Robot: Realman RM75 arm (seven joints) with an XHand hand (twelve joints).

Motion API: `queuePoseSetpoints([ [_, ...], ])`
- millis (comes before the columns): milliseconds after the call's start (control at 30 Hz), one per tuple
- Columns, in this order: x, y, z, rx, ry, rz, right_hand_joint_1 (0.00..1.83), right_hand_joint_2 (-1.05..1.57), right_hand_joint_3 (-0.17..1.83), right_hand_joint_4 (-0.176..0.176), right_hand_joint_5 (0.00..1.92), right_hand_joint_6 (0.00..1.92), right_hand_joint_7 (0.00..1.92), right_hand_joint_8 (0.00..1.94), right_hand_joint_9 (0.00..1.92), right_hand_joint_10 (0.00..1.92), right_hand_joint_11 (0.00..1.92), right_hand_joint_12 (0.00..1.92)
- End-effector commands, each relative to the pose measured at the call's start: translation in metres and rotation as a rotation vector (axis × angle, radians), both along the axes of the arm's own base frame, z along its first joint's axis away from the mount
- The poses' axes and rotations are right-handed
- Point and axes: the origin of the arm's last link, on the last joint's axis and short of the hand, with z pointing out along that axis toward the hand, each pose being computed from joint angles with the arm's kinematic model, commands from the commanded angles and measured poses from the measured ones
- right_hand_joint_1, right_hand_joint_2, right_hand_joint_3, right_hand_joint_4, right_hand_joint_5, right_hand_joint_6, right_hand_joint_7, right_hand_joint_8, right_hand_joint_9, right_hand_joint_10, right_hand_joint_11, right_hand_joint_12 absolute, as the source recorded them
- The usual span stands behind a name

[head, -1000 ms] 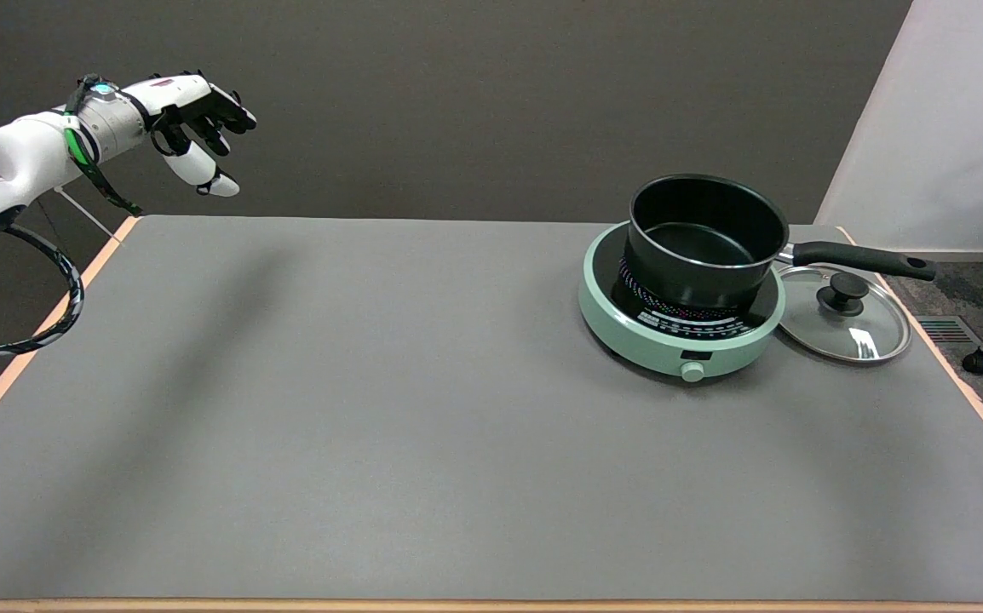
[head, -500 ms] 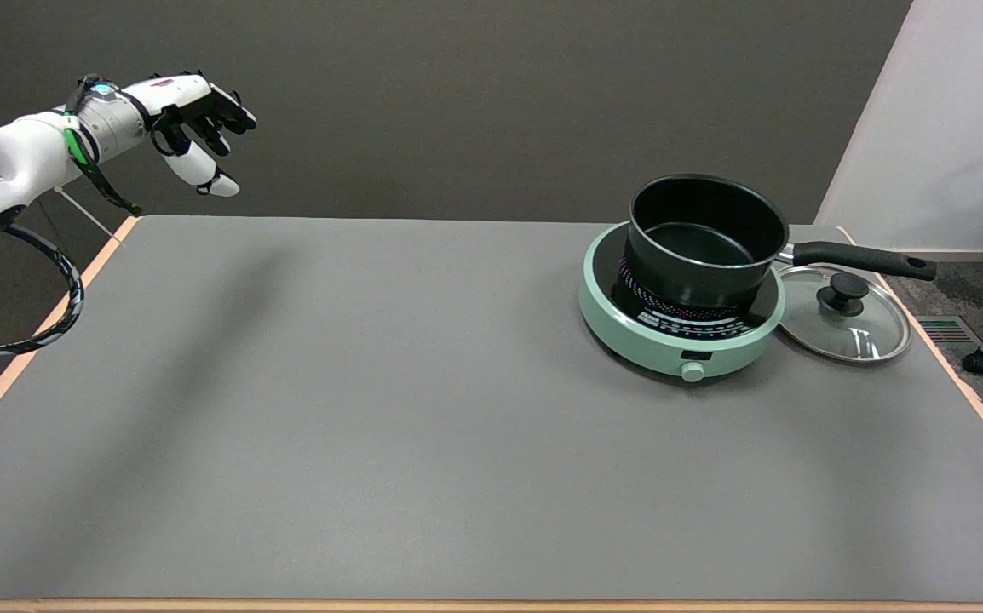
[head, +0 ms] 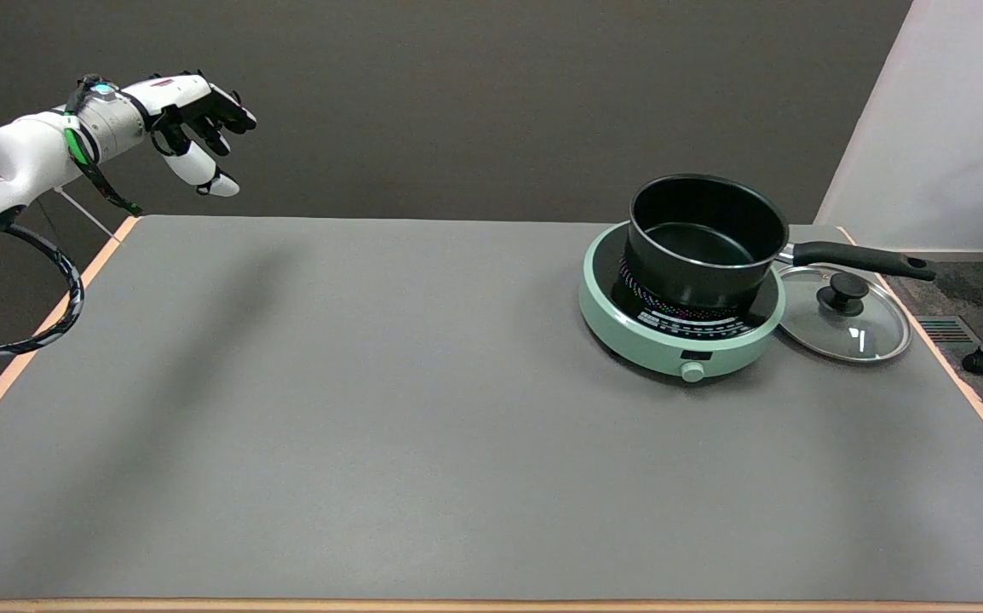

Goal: Pick up the pot lid.

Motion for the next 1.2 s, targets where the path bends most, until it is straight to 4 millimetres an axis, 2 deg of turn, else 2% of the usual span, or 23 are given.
queuePoseSetpoints([
  [33,-0.028,-0.008,0.002,0.046,0.237,-0.319,0.84,0.58,1.03,0.066,0.32,0.15,0.37,0.16,0.39,0.23,0.24,0.51],
  [300,-0.052,-0.021,-0.017,0.11,0.201,-0.348,0.83,0.56,1.04,0.063,0.27,0.15,0.31,0.15,0.35,0.21,0.23,0.49],
  [533,-0.061,-0.029,-0.033,0.169,0.196,-0.358,0.81,0.52,1.03,0.066,0.23,0.14,0.26,0.14,0.32,0.2,0.23,0.49],
  [967,-0.069,-0.031,-0.054,0.239,0.202,-0.355,0.77,0.48,1.02,0.064,0.2,0.14,0.22,0.14,0.3,0.19,0.23,0.5],
  [1200,-0.08,-0.022,-0.06,0.255,0.162,-0.357,0.78,0.46,1.02,0.065,0.2,0.14,0.22,0.14,0.3,0.19,0.24,0.51],
])
